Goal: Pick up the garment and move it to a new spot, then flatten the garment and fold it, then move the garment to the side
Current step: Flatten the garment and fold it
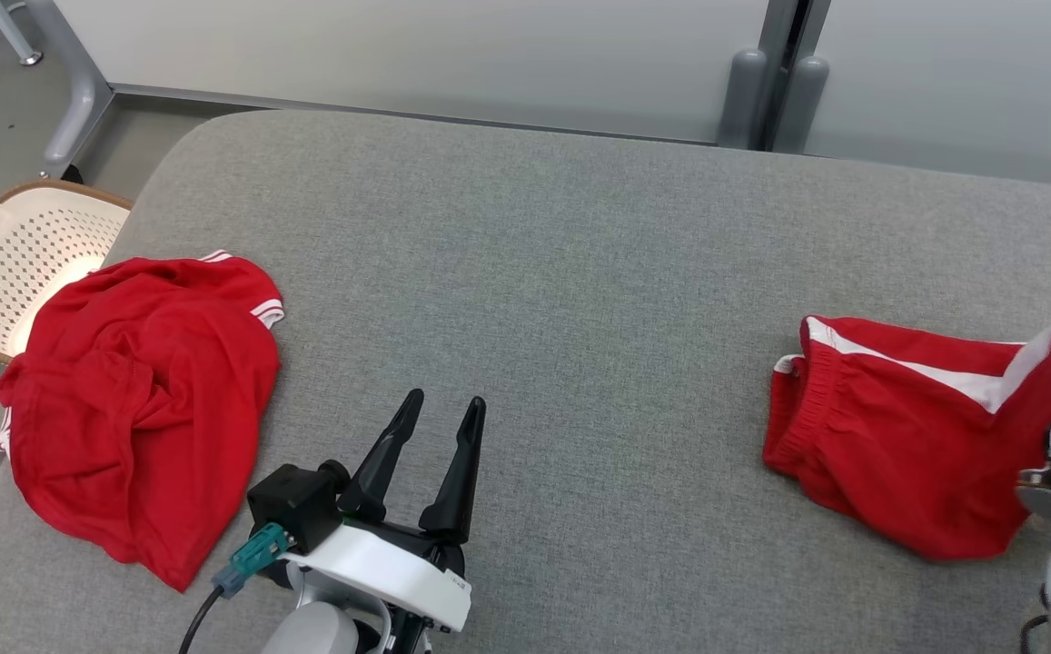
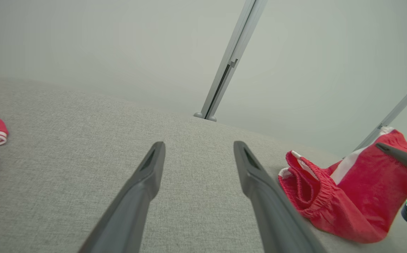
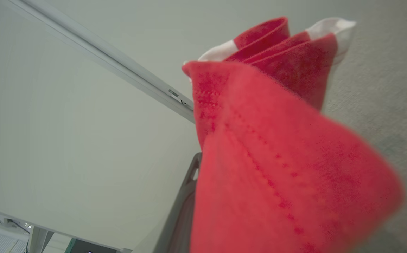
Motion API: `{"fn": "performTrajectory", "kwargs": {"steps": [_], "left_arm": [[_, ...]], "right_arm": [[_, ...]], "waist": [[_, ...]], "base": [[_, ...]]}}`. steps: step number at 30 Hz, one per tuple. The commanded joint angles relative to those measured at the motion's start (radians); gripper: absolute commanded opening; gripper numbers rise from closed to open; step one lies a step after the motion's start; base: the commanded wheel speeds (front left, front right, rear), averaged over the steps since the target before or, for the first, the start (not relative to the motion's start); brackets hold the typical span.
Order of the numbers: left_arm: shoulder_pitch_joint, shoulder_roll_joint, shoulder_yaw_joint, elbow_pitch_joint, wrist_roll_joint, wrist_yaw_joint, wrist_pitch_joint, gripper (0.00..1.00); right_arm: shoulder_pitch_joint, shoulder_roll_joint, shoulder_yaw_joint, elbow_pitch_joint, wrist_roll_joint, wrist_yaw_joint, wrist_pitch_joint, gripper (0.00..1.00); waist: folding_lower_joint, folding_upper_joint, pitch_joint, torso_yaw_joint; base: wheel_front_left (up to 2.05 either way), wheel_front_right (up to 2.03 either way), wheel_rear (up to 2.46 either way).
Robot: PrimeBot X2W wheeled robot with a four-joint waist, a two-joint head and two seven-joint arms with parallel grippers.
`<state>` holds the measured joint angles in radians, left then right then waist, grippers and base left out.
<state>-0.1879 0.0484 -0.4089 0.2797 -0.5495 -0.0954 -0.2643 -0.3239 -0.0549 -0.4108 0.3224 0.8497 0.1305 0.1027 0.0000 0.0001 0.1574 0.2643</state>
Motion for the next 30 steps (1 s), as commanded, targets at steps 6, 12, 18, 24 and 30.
{"fn": "performTrajectory", "kwargs": {"steps": [6,12,18,24,30], "left_arm": [[0.018,0.004,0.007,0.019,0.013,-0.002,0.000,1.00],[0.033,0.004,0.005,0.021,0.008,0.002,0.000,1.00],[0.035,0.004,0.001,0.017,0.003,0.006,0.000,1.00],[0.041,0.004,0.001,0.016,-0.003,0.010,0.000,1.00],[0.040,0.004,0.003,0.012,-0.007,0.011,0.000,1.00]], "right_arm": [[0.099,-0.017,0.289,-0.084,0.064,0.000,0.001,0.00],[0.134,-0.068,0.464,-0.038,0.025,0.000,-0.046,0.00],[0.103,-0.108,0.604,0.024,-0.016,0.000,-0.105,1.00],[0.105,-0.147,0.716,0.081,0.018,0.000,-0.108,1.00],[0.083,-0.155,0.780,0.178,0.045,0.000,-0.060,1.00]], "waist": [[0.0000,-0.0001,-0.034,0.019],[0.0000,-0.0001,-0.049,0.036],[0.0000,-0.0001,-0.051,0.056],[0.0000,-0.0001,-0.051,0.070],[0.0000,-0.0001,-0.045,0.071]], "base": [[0.00,0.00,0.00],[0.00,0.00,0.00],[0.00,0.00,0.00],[0.00,0.00,0.00],[0.00,0.00,0.00]]}}
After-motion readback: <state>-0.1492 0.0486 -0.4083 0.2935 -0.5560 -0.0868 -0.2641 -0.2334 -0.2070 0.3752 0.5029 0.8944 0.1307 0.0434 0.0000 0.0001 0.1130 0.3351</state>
